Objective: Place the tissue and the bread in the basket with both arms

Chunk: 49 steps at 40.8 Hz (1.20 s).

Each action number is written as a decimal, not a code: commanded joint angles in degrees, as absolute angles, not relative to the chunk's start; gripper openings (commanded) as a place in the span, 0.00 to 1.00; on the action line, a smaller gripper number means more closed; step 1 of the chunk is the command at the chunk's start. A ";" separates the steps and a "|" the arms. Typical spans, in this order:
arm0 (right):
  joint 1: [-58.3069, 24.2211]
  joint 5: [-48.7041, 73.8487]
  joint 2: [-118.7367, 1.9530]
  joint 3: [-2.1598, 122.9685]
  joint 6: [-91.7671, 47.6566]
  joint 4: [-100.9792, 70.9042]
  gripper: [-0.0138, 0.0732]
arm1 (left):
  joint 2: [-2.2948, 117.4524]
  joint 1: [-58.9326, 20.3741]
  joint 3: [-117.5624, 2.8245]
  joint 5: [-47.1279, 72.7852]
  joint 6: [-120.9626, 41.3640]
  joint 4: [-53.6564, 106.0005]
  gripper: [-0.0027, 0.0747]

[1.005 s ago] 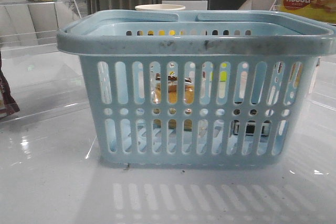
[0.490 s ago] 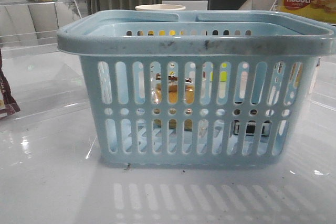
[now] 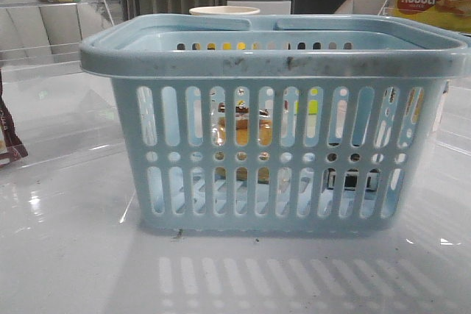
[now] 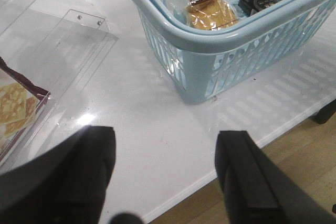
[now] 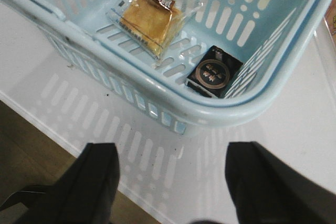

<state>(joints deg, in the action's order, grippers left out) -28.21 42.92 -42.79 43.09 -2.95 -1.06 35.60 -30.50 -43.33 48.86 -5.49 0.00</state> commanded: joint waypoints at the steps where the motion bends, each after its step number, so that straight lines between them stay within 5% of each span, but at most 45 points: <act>1: -28.10 39.87 -39.24 42.26 -2.68 -0.81 0.78 | 35.57 -30.68 -44.74 44.50 -4.49 0.00 0.65; 10: -28.10 38.81 -35.12 38.38 -2.72 -0.81 0.75 | 35.57 -30.68 -44.18 44.35 -6.69 0.00 0.61; 21: -28.10 38.23 -35.05 38.13 -2.72 -0.81 0.35 | 35.57 -30.68 -40.25 42.37 -8.48 0.00 0.44; 27: -28.10 38.23 -35.05 38.13 -2.72 -0.81 0.22 | 35.57 -30.68 -40.14 40.40 -8.48 0.00 0.30; 34: -28.10 38.34 -35.05 38.13 -2.72 -0.81 0.22 | 35.57 -30.68 -40.14 38.81 -8.48 0.00 0.15; 49: -28.10 39.06 -35.05 38.13 -2.72 -0.81 0.22 | 35.57 -30.68 -40.14 39.41 -8.48 0.00 0.15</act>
